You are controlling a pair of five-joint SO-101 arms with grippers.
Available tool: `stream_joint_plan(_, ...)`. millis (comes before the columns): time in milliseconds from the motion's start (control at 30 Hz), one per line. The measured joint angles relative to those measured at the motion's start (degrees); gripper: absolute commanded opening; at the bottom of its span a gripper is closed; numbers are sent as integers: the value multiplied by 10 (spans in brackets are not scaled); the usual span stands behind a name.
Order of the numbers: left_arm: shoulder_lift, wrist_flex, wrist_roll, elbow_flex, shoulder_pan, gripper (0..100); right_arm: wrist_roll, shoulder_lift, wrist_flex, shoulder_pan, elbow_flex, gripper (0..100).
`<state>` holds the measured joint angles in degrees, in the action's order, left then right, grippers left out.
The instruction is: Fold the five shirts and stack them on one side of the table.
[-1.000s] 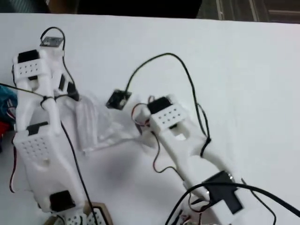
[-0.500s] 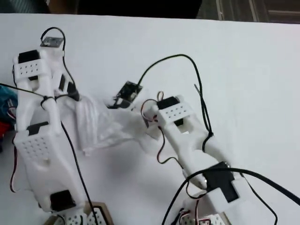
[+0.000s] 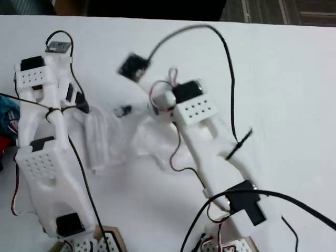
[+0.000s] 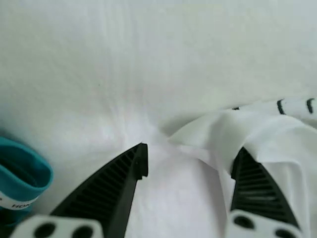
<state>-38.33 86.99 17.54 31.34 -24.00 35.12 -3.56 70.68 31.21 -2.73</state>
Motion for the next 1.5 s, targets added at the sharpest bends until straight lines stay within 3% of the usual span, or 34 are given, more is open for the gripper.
stream_joint_plan(133,0,0,0,0,0,293,0,-59,4,33,-66,52)
stream_joint_plan(300,0,0,0,0,0,293,0,-157,9,36,-107,275)
stream_joint_plan(367,0,0,0,0,0,293,0,-174,26,37,-120,316)
stream_joint_plan(633,0,0,0,0,0,293,-1,-176,157,37,-172,265)
stream_joint_plan(833,0,0,0,0,0,293,-30,-176,191,11,-159,267)
stream_joint_plan(1200,0,0,0,0,0,293,-51,-176,33,-11,20,265)
stream_joint_plan(1500,0,0,0,0,0,293,-55,-214,-27,-7,42,265)
